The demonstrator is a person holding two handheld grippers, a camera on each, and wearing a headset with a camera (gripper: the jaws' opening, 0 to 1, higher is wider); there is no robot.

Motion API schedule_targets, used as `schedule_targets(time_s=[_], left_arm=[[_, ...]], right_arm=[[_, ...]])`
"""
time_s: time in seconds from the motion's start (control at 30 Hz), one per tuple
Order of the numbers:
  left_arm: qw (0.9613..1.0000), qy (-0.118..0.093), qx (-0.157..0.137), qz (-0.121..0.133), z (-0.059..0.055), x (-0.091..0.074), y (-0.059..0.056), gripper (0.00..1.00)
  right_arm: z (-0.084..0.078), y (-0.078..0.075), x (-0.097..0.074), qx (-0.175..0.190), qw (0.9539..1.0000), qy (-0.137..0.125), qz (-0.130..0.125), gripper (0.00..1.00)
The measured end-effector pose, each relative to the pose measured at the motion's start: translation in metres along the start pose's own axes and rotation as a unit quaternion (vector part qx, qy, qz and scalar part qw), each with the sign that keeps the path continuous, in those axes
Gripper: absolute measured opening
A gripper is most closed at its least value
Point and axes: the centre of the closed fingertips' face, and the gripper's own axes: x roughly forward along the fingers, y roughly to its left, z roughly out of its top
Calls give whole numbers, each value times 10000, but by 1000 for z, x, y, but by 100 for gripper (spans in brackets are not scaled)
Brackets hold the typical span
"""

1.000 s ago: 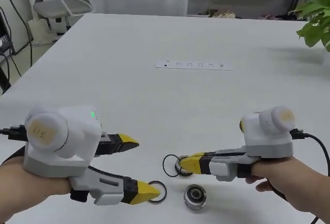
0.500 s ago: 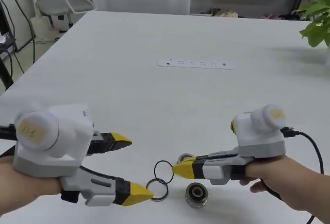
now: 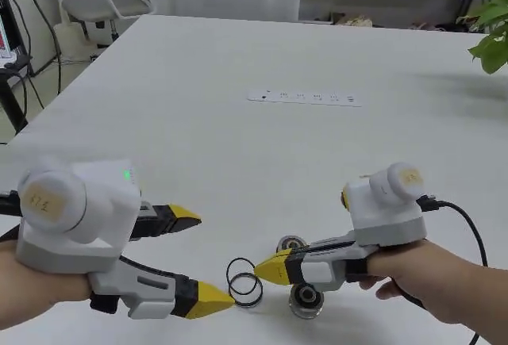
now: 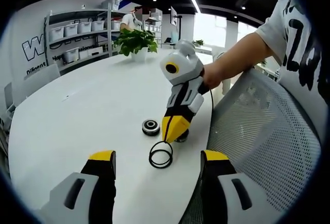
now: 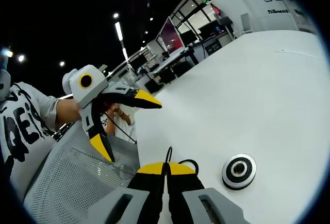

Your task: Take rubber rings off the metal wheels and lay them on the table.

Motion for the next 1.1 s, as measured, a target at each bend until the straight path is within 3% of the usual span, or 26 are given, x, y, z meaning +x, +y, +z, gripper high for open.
schedule_targets(time_s=[0.57, 1.1], left_arm=[[10000, 39, -31, 15, -3, -1, 1, 64], [10000, 77, -50, 9, -5, 0, 1, 64]], right_arm=[[-10, -3, 4, 106, 9998, 169, -4, 0], [-14, -10, 3, 169, 9997, 173, -104, 0]])
